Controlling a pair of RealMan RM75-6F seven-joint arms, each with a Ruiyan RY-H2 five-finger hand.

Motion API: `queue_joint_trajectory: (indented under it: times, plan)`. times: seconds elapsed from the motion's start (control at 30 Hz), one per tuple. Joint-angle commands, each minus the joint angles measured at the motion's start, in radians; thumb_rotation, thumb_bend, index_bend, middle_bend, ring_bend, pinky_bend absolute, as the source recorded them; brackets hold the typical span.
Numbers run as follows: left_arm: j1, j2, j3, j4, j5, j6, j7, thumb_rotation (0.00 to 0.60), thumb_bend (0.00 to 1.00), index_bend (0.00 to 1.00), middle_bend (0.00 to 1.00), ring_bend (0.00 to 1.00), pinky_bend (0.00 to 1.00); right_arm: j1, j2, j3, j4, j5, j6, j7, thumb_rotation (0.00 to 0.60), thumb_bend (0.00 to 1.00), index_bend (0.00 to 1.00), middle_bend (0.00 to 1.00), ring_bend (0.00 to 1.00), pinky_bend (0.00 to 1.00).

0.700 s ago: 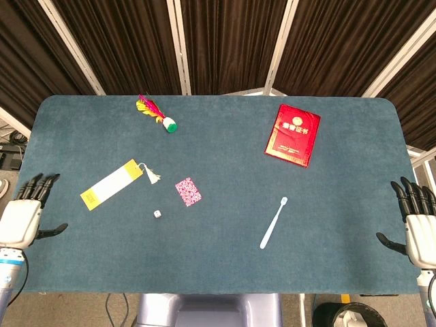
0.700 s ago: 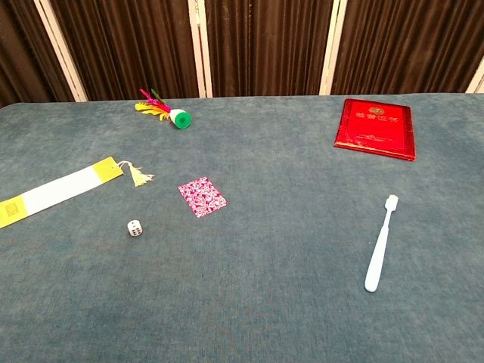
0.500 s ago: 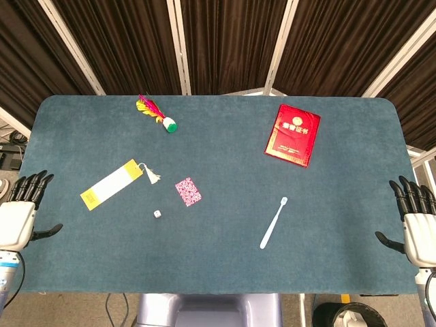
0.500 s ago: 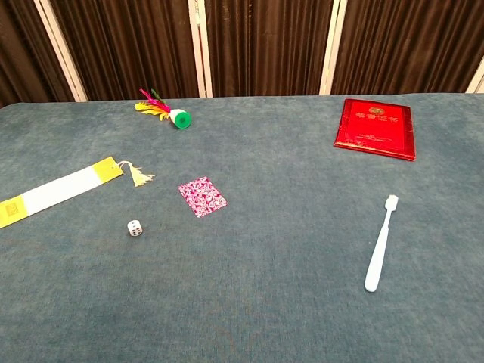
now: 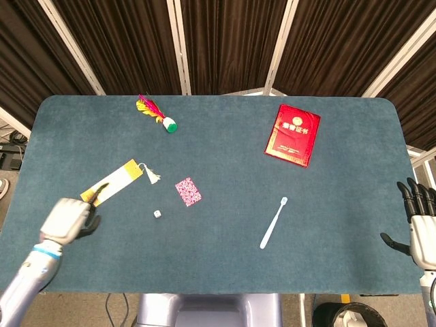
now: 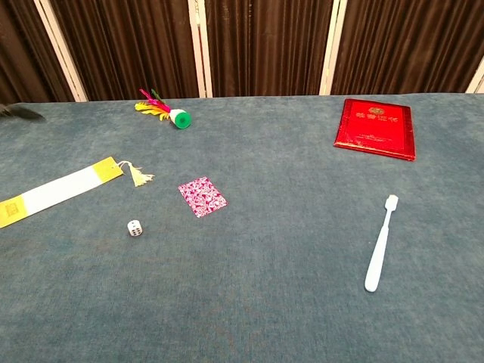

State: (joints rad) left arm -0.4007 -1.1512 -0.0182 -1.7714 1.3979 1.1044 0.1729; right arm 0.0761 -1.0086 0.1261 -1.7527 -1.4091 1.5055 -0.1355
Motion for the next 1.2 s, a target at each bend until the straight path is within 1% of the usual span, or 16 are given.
queue_joint_trajectory:
  times: [0.03,0.13,0.27,0.37,0.67,0.9,1.2]
  plan:
    - [-0.101,-0.060,-0.007,-0.034,-0.157,-0.169,0.141,0.600,0.76,0.04,0.99,0.91,1.00,0.001,-0.002,0.003,0.008,0.013,-0.006,-0.004,0.600,0.00,0.00,0.00,0.00,0.00]
    - [-0.120,-0.096,0.001,-0.025,-0.234,-0.193,0.213,0.600,0.76,0.04,0.99,0.91,1.00,0.002,-0.005,0.006,0.014,0.024,-0.009,-0.004,0.600,0.00,0.00,0.00,0.00,0.00]
    - [-0.137,-0.132,0.015,-0.003,-0.286,-0.222,0.250,0.600,0.77,0.04,0.99,0.91,1.00,0.003,-0.007,0.005,0.018,0.031,-0.017,-0.005,0.600,0.00,0.00,0.00,0.00,0.00]
    - [-0.148,-0.154,0.018,0.011,-0.307,-0.240,0.248,0.600,0.77,0.04,0.99,0.91,1.00,0.005,-0.009,0.005,0.020,0.034,-0.021,-0.007,0.600,0.00,0.00,0.00,0.00,0.00]
    - [-0.164,-0.191,0.034,0.038,-0.323,-0.265,0.221,0.600,0.77,0.04,0.99,0.91,1.00,0.007,-0.009,0.004,0.020,0.025,-0.020,-0.008,0.600,0.00,0.00,0.00,0.00,0.00]
    - [-0.169,-0.212,0.031,0.052,-0.310,-0.246,0.206,0.600,0.77,0.04,0.99,0.91,1.00,0.003,-0.004,0.006,0.017,0.026,-0.013,0.002,0.600,0.00,0.00,0.00,0.00,0.00]
    - [-0.188,-0.229,0.040,0.053,-0.345,-0.266,0.215,0.600,0.77,0.04,0.99,0.90,1.00,0.002,0.000,0.007,0.017,0.025,-0.012,0.011,0.600,0.00,0.00,0.00,0.00,0.00]
